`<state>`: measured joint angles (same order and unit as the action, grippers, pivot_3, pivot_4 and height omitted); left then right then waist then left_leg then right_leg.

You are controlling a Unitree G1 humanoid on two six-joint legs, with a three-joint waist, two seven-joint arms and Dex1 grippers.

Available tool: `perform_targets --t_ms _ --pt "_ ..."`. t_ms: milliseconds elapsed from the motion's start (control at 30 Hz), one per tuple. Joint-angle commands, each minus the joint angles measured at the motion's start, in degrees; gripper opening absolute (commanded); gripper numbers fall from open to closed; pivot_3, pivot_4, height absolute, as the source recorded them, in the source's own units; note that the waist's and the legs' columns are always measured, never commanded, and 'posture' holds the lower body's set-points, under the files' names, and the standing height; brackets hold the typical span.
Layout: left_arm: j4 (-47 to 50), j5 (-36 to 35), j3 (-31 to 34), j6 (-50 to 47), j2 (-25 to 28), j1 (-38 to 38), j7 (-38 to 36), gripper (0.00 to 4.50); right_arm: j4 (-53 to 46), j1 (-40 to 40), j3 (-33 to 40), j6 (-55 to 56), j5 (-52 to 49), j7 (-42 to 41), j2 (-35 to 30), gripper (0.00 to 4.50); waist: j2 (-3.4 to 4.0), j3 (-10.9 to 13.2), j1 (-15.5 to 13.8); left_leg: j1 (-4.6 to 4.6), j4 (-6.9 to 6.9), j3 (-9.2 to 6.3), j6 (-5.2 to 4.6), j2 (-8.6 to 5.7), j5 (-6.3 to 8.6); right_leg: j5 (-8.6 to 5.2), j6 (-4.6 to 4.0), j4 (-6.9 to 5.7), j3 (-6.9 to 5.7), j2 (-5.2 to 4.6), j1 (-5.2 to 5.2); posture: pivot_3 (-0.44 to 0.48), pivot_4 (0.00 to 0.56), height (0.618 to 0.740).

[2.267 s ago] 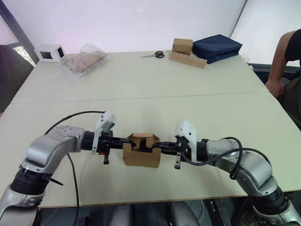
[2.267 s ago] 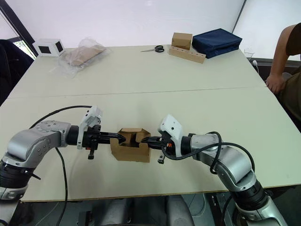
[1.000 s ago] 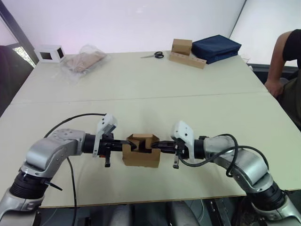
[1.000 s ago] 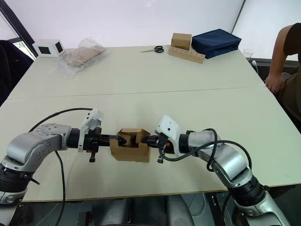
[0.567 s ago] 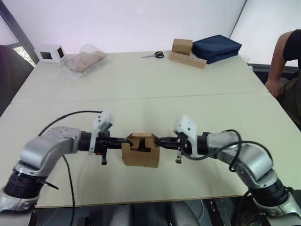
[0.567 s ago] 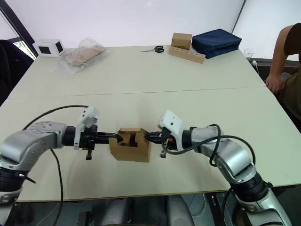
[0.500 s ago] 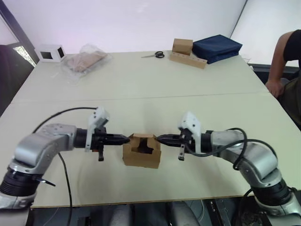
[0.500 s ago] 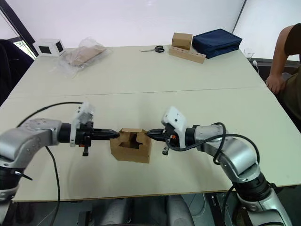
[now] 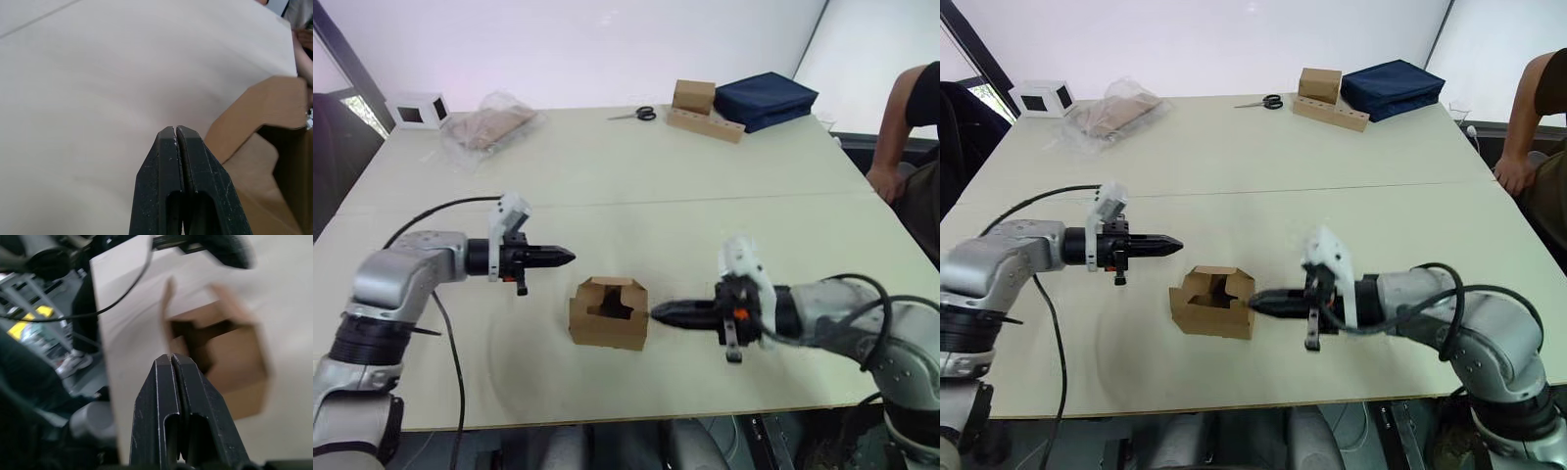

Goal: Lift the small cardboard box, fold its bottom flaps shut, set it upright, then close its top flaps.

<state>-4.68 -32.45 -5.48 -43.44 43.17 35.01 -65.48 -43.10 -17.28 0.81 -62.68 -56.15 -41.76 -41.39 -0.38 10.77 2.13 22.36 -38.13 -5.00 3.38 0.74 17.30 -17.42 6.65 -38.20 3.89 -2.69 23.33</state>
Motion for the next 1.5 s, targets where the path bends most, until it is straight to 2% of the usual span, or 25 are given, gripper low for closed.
perform_targets --t_ms 33,267,400,733,1133,1500 --pt "-3.28 3.23 -2.56 3.67 -1.07 2.65 -3.53 0.03 -2.71 0.25 -1.94 0.98 -0.32 2.44 0.74 0.00 -0.01 0.00 0.10 0.01 0.00 0.00 0.00 0.00 0.00 0.00 0.00 0.00 0.00 0.00 0.00 0.000 0.150 0.740" --pt "-5.57 5.45 -5.73 4.77 -3.02 4.04 -8.43 0.03 -0.28 -2.00 -6.97 3.19 4.79 6.01 2.36 0.00 0.00 0.00 0.32 0.02 0.02 0.00 0.00 0.00 0.00 0.00 0.00 0.01 0.01 0.01 0.04 0.000 0.150 0.740" --pt "-4.63 5.99 -5.68 3.89 -4.17 4.03 -8.04 0.03 1.72 -3.79 -9.52 4.66 8.61 6.66 3.04 0.00 0.00 0.00 0.20 0.02 0.01 0.00 0.00 0.00 0.00 0.00 0.00 0.01 0.01 0.01 0.04 0.000 0.150 0.740" --pt "2.57 4.45 -5.70 0.64 -3.54 -0.01 -9.80 0.03 2.18 -3.13 -11.26 4.92 10.10 6.22 3.71 0.00 0.00 0.00 0.26 0.03 0.01 -0.02 0.00 0.00 0.00 0.00 0.00 0.00 0.01 0.01 0.04 0.000 0.150 0.740" --pt "5.49 4.87 -5.66 0.42 -5.67 -2.52 -7.20 0.03 4.63 -1.99 -13.86 5.17 13.71 6.47 4.55 0.00 0.00 0.00 0.27 0.03 0.01 -0.02 -0.01 0.00 0.00 0.00 0.00 0.01 0.01 0.00 0.04 0.000 0.150 0.740" --pt "-0.97 6.83 -3.54 4.09 -9.26 1.86 -3.26 0.03 5.41 -1.30 -13.07 4.86 14.41 6.22 4.11 0.00 -0.01 0.00 0.09 0.03 -0.01 -0.02 0.00 0.00 0.00 0.00 0.00 0.00 0.00 -0.01 0.02 0.000 0.150 0.740"
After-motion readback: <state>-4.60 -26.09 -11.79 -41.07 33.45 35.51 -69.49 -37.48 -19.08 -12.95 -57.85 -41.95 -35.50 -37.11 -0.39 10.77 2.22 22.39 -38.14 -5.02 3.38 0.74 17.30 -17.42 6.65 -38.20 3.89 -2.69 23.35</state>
